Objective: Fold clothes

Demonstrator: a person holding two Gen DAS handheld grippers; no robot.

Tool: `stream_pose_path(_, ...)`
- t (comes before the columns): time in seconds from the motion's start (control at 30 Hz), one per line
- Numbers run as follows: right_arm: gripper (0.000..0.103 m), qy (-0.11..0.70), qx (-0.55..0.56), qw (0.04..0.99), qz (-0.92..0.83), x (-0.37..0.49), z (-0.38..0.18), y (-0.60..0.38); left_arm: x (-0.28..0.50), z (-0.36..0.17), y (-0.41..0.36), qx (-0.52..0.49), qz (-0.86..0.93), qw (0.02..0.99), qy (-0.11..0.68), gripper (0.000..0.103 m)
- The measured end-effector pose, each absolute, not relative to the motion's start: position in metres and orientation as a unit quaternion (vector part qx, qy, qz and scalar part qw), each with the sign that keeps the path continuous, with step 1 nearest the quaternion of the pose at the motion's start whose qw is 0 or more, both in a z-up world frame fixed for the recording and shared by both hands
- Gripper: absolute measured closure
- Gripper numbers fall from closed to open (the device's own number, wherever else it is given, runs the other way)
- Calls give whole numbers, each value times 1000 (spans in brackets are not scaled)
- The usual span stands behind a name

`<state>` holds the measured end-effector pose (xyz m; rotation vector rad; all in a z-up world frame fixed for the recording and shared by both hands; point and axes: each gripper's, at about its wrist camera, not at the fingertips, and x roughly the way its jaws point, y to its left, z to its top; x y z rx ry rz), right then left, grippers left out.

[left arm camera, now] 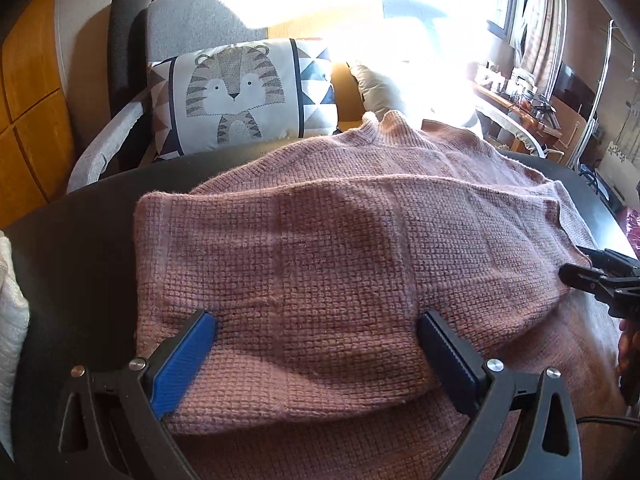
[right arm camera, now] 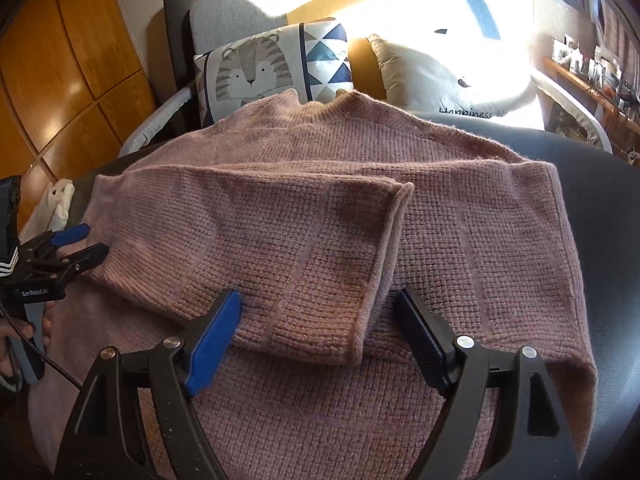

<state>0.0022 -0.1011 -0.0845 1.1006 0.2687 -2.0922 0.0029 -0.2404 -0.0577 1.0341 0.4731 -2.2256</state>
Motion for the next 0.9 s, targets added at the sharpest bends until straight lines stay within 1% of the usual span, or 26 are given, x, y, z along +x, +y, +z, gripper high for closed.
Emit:
stream_pose_path(0.03, 14, 113, 428, 371, -816, 3, -85, -104, 4, -58, -242, 393, -844, 314, 185, 0)
stream_pose_path(0.13, 11, 130, 425, 368, -817, 5, -87, -109, 3, -60, -244, 394, -844, 313, 187, 0)
stream_pose_path(0.47, 11, 125, 426, 375, -814, 12, -86, -103, 21, -60, -231, 397, -843, 316, 180, 0)
stream_pose_path(0.7, 11, 125, 423, 393, -807, 6, -82, -84, 67, -61, -215, 400, -840, 316, 188, 0)
stream_pose_path(0.77, 10, 134, 420, 398, -805, 18, -83, -85, 80, -62, -209, 402, -838, 316, 192, 0)
stream_pose_path(0.83, 5, 146, 420, 405, -799, 26, -84, -87, 88, -62, -206, 405, -837, 313, 196, 0)
stream_pose_path(0.9, 3, 164, 425, 415, -788, 25, -82, -91, 89, -61, -208, 414, -832, 309, 200, 0)
